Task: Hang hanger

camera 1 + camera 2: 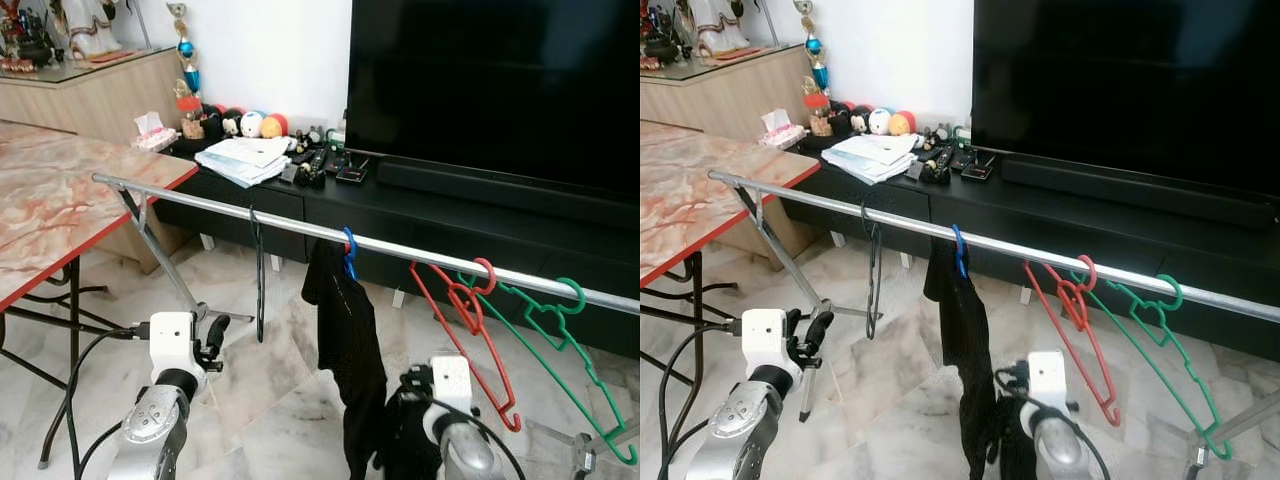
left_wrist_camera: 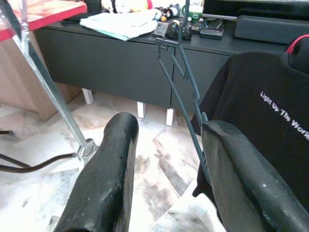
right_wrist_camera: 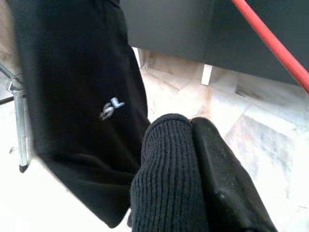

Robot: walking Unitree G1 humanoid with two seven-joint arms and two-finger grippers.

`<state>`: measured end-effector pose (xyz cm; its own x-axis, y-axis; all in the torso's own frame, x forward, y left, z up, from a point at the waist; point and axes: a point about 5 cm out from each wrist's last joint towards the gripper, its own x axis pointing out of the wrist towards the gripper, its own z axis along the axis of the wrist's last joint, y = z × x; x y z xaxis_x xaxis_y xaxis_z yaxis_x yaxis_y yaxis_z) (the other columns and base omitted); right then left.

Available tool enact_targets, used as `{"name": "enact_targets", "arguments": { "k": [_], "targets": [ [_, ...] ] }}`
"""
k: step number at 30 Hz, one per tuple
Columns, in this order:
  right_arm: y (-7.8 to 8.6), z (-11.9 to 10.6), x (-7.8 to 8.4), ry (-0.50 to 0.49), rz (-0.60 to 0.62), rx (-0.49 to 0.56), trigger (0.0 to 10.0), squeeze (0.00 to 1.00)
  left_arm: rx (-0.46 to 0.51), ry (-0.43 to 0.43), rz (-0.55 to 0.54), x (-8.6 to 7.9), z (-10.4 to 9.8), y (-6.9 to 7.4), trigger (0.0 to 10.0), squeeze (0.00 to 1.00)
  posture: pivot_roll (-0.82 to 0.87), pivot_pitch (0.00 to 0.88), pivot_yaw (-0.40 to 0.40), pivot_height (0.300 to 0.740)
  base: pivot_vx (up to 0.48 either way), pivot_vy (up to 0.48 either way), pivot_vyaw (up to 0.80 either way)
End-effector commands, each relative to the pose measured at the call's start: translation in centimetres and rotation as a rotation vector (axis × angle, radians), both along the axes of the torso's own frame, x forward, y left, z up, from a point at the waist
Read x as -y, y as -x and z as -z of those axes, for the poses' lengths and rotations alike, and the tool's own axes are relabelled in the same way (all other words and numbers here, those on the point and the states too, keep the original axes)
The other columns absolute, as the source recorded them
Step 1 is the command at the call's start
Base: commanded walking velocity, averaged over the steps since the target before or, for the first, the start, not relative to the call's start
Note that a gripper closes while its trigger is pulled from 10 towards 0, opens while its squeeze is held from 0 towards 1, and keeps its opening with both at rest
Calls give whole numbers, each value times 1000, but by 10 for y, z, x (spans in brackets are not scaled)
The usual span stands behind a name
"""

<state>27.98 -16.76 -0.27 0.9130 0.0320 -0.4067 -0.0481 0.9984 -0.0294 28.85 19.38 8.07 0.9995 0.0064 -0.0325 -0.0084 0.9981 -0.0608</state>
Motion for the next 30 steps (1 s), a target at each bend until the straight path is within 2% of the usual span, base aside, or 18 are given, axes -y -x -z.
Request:
{"name": "enact_targets", "arguments": {
  "k": [1,9,30],
  "targets": [
    [-5,-7,-4,-6,-12,45,10000,0,3,-4,-2,-1,-2,2,10000,0,41,27,53,740,0,0,0],
    [-9,-9,-9,5,-36,67,10000,0,11,8,8,2,-3,0,10000,0,44,26,54,740,93,0,0],
    [-7,-4,-16,27,-90,52,10000,0,13,14,19,4,-3,1,10000,0,43,25,48,740,335,0,0]
  ]
}}
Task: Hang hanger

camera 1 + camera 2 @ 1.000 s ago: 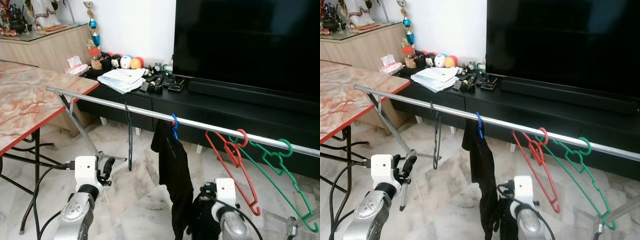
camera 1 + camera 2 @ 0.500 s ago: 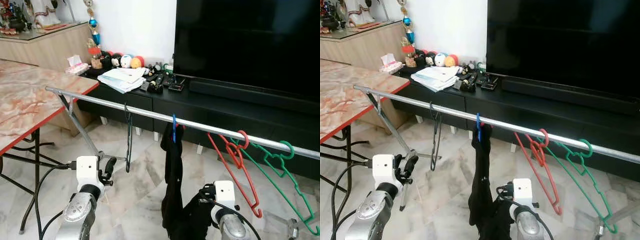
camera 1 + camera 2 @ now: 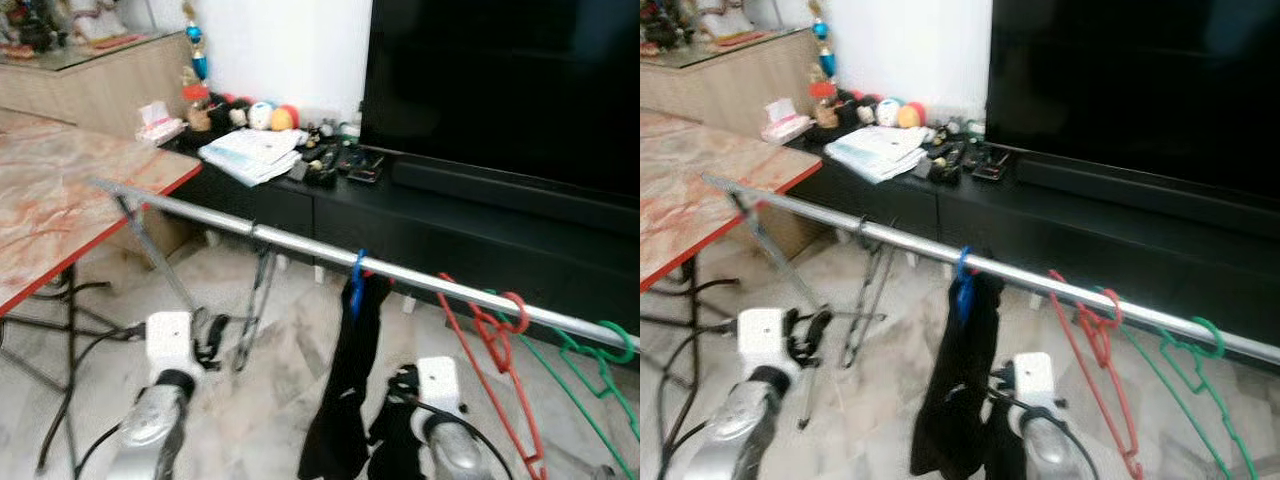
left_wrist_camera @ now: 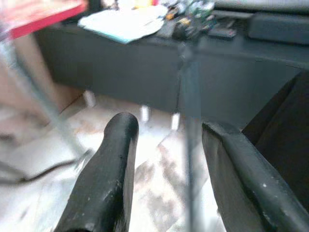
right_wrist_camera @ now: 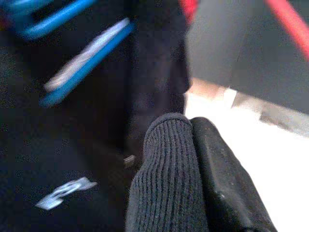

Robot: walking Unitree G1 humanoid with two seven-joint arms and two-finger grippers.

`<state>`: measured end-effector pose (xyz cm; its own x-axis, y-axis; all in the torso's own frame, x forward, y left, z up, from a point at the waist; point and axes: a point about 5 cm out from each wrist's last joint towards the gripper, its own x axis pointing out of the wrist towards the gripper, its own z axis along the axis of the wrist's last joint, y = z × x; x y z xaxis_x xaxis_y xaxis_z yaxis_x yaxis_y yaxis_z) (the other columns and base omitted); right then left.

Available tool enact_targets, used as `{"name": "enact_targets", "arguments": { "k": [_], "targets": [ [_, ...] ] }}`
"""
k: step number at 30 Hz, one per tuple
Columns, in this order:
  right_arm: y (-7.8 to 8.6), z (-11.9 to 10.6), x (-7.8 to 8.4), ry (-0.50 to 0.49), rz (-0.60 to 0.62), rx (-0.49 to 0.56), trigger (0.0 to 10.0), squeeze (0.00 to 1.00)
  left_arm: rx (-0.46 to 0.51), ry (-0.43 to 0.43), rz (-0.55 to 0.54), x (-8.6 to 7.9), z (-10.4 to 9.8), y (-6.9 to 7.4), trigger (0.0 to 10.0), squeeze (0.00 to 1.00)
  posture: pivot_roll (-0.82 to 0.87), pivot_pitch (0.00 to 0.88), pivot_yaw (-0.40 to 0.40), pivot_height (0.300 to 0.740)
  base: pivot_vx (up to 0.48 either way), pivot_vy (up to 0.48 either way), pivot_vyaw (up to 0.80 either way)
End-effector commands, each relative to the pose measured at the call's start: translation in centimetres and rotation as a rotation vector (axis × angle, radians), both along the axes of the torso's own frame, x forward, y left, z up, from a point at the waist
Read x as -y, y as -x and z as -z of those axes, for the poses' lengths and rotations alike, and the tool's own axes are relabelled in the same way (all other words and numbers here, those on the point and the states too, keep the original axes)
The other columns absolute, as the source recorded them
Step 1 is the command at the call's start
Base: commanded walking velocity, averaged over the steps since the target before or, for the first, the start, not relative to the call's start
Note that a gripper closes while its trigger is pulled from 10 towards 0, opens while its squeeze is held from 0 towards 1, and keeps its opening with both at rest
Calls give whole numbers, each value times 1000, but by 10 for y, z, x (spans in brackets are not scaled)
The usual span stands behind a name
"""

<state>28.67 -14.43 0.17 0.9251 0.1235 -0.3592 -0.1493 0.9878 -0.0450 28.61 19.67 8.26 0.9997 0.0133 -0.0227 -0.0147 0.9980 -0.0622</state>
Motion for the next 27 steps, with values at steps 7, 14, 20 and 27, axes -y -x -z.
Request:
{"name": "enact_targets", "arguments": {
  "k": [7,14,20,27],
  "targets": [
    [1,3,7,17,10,-11,10000,0,6,7,57,8,-4,-2,10000,0,45,29,48,740,80,0,0],
    [1,4,6,16,5,-14,10000,0,8,-41,96,-7,-19,-9,10000,0,47,30,47,740,0,0,0],
    [1,4,5,16,2,-15,10000,0,-113,-47,147,-30,-21,-12,10000,1000,45,32,47,740,0,0,0],
    [1,4,4,16,-8,-17,10000,0,-173,7,191,-51,-29,-17,10000,1000,51,25,45,740,0,0,0]
  ]
}}
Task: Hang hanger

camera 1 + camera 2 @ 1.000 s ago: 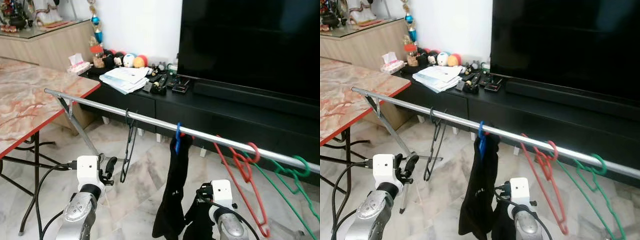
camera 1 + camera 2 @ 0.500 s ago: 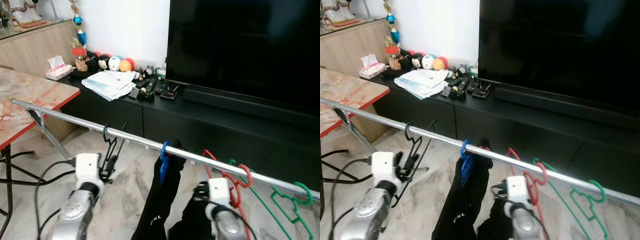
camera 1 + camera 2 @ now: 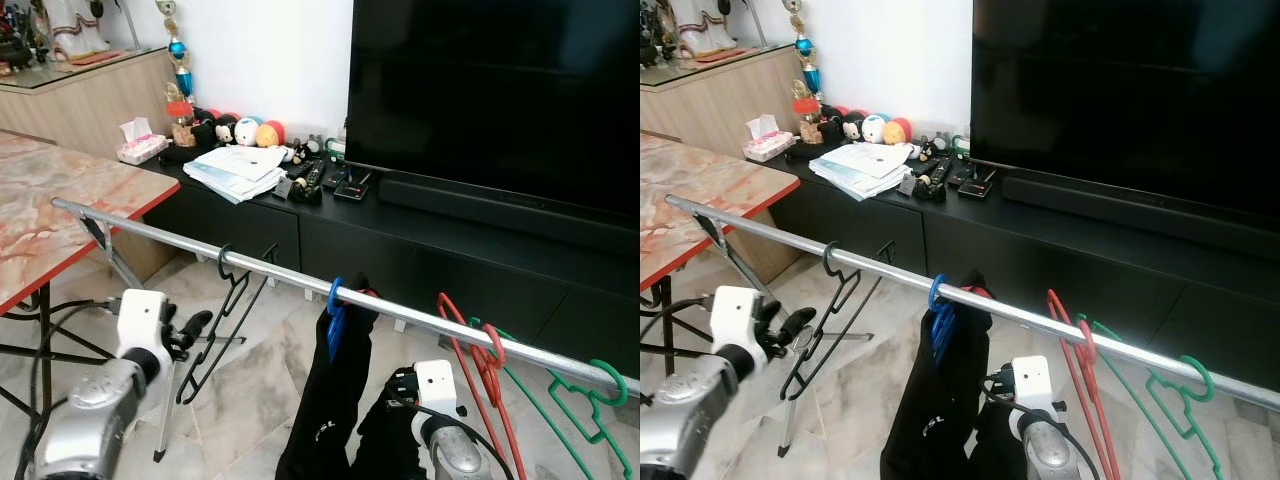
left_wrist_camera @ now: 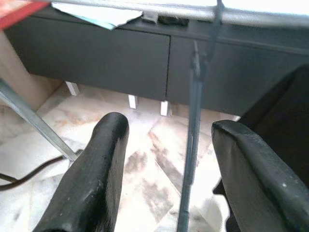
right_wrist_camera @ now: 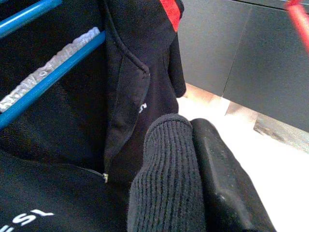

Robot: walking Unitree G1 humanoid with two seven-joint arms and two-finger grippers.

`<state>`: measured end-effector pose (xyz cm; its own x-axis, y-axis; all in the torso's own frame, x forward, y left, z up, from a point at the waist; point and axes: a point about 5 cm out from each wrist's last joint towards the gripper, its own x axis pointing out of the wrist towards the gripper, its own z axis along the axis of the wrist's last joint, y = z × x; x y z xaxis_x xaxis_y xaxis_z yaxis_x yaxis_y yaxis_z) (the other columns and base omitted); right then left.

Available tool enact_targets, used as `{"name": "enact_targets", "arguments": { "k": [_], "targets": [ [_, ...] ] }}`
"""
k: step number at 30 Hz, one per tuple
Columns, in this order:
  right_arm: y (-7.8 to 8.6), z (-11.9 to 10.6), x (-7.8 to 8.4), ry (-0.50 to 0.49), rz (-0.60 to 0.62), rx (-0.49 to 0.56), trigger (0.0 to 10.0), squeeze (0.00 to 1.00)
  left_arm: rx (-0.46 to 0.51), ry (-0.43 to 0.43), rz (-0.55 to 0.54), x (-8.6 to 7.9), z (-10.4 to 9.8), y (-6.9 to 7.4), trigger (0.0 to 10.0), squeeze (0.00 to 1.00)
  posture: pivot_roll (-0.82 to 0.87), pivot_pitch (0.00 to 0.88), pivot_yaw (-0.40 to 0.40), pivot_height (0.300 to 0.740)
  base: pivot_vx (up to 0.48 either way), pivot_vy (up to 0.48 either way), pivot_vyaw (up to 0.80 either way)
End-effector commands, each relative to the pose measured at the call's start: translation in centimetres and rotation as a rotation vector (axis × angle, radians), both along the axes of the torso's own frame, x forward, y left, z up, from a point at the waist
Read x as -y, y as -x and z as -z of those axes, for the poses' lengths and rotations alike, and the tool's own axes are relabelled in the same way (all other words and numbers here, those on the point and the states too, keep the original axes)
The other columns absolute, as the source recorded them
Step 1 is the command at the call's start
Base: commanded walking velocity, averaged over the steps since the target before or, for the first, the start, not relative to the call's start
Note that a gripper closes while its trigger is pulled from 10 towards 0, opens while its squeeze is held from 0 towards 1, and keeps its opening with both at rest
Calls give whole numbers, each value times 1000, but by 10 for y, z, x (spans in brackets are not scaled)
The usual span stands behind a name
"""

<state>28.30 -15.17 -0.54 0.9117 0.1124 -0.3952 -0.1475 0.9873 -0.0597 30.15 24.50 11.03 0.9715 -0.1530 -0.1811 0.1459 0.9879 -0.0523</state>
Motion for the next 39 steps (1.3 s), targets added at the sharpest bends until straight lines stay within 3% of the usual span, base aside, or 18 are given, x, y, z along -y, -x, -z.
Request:
{"name": "enact_targets", "arguments": {
  "k": [1,6,10,12,13,14,15,27,33,39],
  "targets": [
    [-3,-3,-4,-4,-14,19,10000,0,-51,49,73,-1,1,-1,10000,1000,48,22,46,740,0,0,0],
    [-4,-3,-6,-8,-21,19,10000,0,-113,29,182,0,10,-3,10000,1000,33,10,49,740,0,0,0],
    [-4,-3,-6,-9,-22,18,10000,0,-110,16,193,0,10,-7,10000,1000,35,7,48,740,0,0,0],
    [-4,-3,-7,-7,-24,13,10000,0,-108,-30,181,0,10,-13,10000,1000,31,9,48,740,0,0,0],
    [-4,-3,-7,-7,-24,12,10000,0,-98,-51,166,0,9,-16,10000,847,32,9,47,740,0,0,0],
    [-4,-3,-7,-7,-24,11,10000,0,-87,-55,149,1,7,-20,10000,392,35,12,46,740,0,0,0],
    [-4,-3,-7,-7,-24,9,10000,0,-70,-54,132,3,5,-24,10000,0,35,14,44,740,0,0,0],
    [-4,-1,-6,1,-26,-3,10000,0,-88,5,119,19,20,-40,10000,0,15,26,47,740,0,0,0],
    [-4,-1,-5,6,-26,-5,10000,0,-113,-30,81,18,26,-42,10000,0,4,30,47,740,0,0,0],
    [-4,-1,-4,9,-31,-8,10000,0,-122,9,100,25,30,-45,10000,0,4,36,41,740,0,0,0]
  ]
}}
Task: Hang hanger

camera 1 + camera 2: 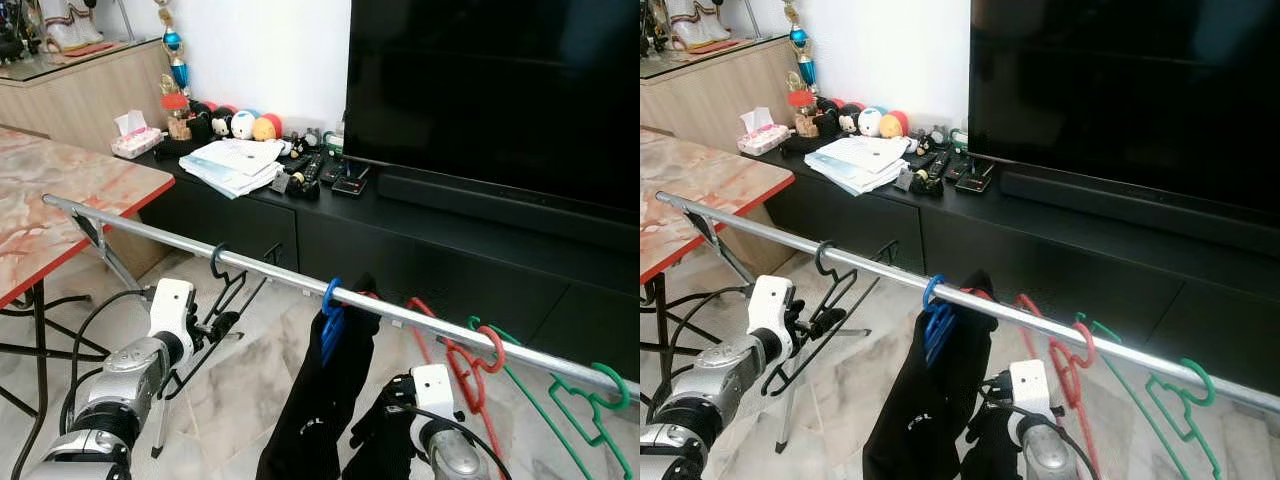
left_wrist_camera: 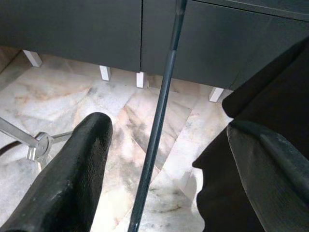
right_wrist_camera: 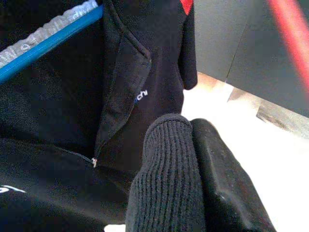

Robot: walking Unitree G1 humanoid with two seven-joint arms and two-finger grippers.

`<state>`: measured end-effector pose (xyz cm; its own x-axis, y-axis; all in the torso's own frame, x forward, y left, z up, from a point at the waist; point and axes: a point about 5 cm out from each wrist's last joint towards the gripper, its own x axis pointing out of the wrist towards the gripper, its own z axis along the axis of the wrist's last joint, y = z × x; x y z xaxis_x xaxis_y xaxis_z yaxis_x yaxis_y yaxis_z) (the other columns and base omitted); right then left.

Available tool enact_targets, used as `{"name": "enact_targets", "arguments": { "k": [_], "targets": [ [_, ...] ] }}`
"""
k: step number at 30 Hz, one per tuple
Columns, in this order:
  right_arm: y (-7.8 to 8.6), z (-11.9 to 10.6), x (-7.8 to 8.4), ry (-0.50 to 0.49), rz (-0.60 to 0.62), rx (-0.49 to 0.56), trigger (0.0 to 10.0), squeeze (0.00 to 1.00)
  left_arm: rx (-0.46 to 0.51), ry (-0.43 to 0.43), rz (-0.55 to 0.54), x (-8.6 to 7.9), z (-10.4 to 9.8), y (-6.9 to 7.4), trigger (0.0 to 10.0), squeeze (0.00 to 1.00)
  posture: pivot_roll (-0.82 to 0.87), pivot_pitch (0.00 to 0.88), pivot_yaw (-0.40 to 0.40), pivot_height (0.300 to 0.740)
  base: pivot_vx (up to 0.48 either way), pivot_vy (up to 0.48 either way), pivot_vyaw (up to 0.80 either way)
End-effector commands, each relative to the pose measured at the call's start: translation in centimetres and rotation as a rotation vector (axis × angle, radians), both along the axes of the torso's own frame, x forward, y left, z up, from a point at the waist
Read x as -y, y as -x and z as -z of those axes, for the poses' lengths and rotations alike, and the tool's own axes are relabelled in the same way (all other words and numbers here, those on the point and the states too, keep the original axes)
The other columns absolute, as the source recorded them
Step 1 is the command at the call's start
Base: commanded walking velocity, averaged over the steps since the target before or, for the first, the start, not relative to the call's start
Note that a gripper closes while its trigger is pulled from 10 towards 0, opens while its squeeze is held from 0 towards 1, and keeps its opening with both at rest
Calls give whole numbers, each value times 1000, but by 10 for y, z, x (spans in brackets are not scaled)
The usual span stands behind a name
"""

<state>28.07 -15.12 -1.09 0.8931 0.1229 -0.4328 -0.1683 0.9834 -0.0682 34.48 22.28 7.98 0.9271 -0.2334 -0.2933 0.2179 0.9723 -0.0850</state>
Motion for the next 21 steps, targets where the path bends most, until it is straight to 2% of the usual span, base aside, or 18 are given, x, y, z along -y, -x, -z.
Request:
{"name": "enact_targets", "arguments": {
  "k": [1,12,13,15,16,21],
  "targets": [
    [-6,-6,-4,-7,-14,32,10000,0,-7,8,27,4,0,-1,10000,0,4,36,41,740,0,0,0],
    [-7,-8,-9,-10,-28,46,10000,0,-24,50,100,18,7,0,10000,0,1,38,40,740,0,0,0],
    [-8,-9,-9,-11,-29,51,10000,0,-17,58,99,20,6,-2,4627,0,1,38,40,740,0,0,0],
    [-8,-9,-9,-11,-29,52,10000,0,-15,59,99,20,5,-2,4627,0,1,38,40,740,0,0,0],
    [-8,-9,-9,-12,-29,55,10000,0,-10,54,96,21,5,-3,2392,0,0,39,41,740,0,0,0],
    [-8,-9,-10,-13,-30,58,10000,0,-5,41,71,21,4,-4,2588,0,4,38,41,740,0,0,0]
  ]
}}
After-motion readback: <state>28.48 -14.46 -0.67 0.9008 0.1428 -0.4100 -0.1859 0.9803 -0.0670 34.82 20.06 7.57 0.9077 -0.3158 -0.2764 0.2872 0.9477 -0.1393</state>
